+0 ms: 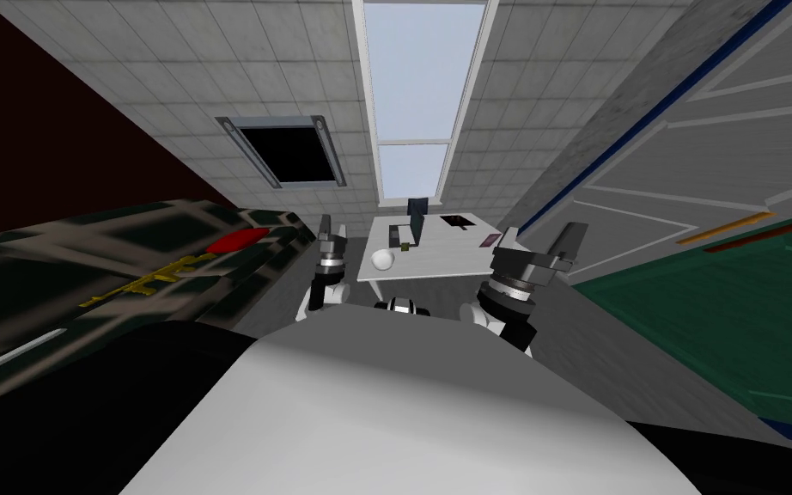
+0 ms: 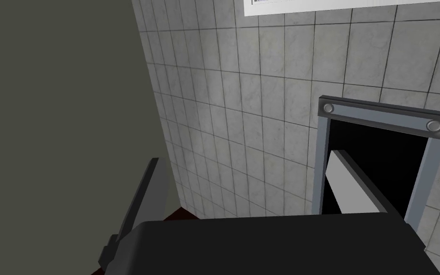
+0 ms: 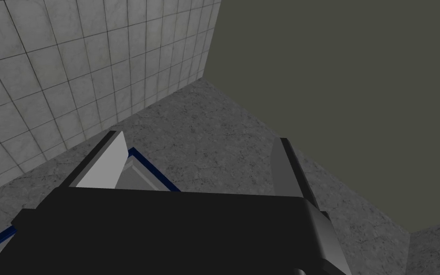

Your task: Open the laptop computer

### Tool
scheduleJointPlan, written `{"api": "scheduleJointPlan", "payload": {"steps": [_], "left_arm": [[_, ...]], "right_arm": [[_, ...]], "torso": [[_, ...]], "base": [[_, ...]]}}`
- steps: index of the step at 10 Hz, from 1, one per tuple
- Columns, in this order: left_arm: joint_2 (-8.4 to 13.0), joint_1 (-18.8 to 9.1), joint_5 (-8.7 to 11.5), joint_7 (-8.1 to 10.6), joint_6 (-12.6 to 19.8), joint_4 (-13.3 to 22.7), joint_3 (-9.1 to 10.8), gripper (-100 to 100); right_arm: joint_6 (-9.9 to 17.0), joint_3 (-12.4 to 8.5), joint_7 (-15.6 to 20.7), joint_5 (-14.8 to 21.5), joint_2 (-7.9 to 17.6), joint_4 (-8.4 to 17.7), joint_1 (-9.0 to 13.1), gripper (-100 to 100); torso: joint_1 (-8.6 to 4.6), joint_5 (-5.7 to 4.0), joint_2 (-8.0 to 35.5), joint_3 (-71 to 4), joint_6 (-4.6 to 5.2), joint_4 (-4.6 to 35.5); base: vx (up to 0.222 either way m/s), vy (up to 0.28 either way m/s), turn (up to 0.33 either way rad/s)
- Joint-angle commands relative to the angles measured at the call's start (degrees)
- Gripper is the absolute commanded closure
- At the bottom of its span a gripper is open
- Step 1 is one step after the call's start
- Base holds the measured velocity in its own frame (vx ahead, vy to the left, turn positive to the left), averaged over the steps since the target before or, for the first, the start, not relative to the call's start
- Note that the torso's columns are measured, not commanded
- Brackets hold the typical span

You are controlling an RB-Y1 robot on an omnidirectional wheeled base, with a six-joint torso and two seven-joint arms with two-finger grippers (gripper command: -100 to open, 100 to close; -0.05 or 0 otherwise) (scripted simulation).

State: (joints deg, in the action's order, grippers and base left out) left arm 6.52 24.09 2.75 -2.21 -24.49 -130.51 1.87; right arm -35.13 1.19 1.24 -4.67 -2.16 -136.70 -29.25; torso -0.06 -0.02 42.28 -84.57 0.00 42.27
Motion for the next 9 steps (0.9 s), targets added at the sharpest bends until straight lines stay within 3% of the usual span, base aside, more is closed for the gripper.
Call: {"api": "scheduleJointPlan", "payload": {"steps": [1,9], "left_arm": [[2.6,-3.5,-0.9,0.29,3.6,3.7,0.21,-100],[4.7,-13.1,-3.6,0.91,13.2,13.8,0.56,-100]], "right_arm": [[0.0,0.0,0.0,0.0,0.0,0.0,0.0,0],[0.0,0.0,0.0,0.0,0.0,0.0,0.0,0]], "torso": [[-0.12,-0.03,0.0,0.0,0.01,0.0],[0.07,0.01,0.0,0.0,0.00,0.0]], "base": [[0.039,-0.151,0.003],[0.028,-0.154,0.004]]}}
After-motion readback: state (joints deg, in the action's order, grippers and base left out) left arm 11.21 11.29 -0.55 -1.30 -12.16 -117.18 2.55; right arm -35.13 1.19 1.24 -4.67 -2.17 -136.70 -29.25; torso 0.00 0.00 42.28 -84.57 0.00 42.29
